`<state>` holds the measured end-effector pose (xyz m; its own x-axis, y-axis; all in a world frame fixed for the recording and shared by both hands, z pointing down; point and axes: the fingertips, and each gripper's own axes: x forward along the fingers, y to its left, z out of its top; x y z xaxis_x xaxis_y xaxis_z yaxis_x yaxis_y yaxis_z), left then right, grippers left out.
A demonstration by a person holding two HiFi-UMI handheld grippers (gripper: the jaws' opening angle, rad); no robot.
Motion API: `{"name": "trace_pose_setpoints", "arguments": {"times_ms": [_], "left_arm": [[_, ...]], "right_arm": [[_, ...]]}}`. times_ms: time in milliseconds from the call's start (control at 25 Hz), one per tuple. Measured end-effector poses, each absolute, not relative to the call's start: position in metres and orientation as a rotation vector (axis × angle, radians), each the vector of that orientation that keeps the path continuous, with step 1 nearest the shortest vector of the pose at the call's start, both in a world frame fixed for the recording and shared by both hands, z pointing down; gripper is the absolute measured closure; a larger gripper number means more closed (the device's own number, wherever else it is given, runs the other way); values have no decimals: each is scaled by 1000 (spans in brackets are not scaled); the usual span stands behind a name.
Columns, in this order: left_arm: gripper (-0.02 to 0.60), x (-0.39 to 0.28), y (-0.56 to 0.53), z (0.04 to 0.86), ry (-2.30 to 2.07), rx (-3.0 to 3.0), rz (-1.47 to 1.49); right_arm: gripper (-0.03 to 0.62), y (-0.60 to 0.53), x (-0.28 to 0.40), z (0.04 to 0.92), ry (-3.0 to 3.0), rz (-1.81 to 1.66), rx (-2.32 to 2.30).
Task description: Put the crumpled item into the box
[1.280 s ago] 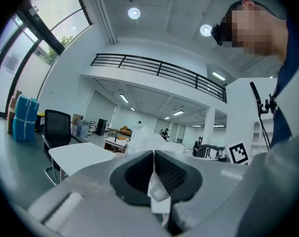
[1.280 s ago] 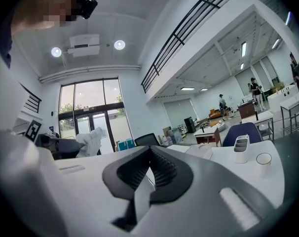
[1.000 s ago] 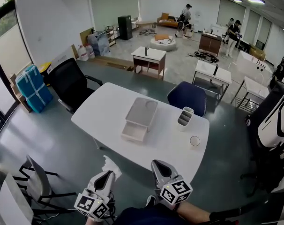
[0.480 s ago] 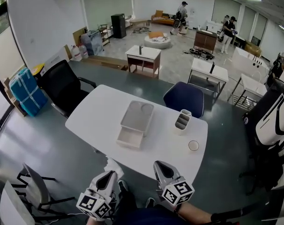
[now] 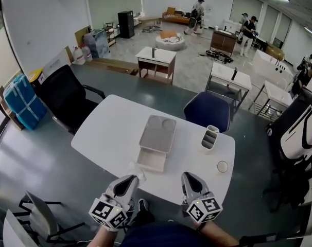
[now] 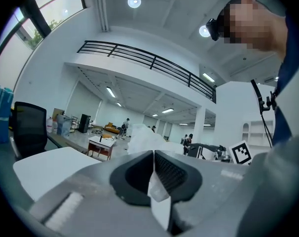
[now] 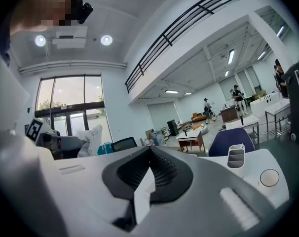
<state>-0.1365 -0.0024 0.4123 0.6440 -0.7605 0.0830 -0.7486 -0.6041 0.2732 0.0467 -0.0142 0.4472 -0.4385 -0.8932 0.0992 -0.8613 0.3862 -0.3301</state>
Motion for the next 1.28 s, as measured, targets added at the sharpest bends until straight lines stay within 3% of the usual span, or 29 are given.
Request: {"name": "trace_pose_setpoints", "arguments": {"times_ms": [760,1280], "left_arm": [[569,-180,-130,436,-939,2616,-52],[569,-124,-165,480,-893,2625,93]], "right_arm": [[592,-100,8,462,2383,-530,-1891],[592,-129,57,478,2341,-560,-1935]]}}
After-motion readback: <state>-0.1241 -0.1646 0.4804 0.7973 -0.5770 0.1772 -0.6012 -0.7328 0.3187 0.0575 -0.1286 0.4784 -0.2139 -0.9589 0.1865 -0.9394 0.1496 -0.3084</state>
